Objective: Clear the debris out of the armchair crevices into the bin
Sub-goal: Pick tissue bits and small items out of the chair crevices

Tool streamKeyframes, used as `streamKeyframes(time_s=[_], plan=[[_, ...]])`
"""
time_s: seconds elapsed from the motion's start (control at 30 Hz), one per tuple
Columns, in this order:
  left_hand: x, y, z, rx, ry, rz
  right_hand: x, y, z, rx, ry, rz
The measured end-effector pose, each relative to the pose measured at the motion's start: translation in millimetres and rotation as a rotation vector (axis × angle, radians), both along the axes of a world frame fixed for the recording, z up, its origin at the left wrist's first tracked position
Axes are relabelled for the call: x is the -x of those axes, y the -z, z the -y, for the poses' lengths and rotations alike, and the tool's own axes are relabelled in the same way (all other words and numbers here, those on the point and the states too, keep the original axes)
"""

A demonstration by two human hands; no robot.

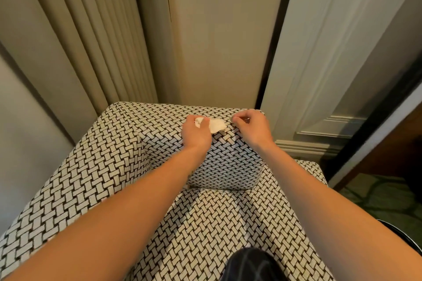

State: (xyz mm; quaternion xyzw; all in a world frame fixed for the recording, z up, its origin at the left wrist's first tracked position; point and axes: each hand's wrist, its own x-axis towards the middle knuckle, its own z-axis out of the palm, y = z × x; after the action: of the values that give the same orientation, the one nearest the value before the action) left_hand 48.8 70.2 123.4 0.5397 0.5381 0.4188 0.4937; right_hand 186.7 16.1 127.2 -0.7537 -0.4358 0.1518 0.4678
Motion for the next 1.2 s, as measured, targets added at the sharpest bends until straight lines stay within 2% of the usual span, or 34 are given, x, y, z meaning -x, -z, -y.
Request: streamKeyframes(time_s=[0.2, 0.3, 0.63, 1.0, 1.2], plan=[[-20, 4, -7, 0.013, 0.009, -0.020, -9, 11, -12, -0.001, -0.001, 0.213], [-24, 7, -8, 0.019, 0.017, -0.038, -11, 18, -17, 0.114, 0.026, 0.284], [-15, 4, 2, 0.031, 0.108, 0.057, -10, 2, -13, 0.195, -0.088, 0.259], [11, -7, 26, 0.048, 0.178, 0.048, 1, 12, -12, 0.154, 0.003, 0.372], [43, -4, 42, 0.086, 0.219, 0.046, 8, 14, -8, 0.118, 0.028, 0.354]])
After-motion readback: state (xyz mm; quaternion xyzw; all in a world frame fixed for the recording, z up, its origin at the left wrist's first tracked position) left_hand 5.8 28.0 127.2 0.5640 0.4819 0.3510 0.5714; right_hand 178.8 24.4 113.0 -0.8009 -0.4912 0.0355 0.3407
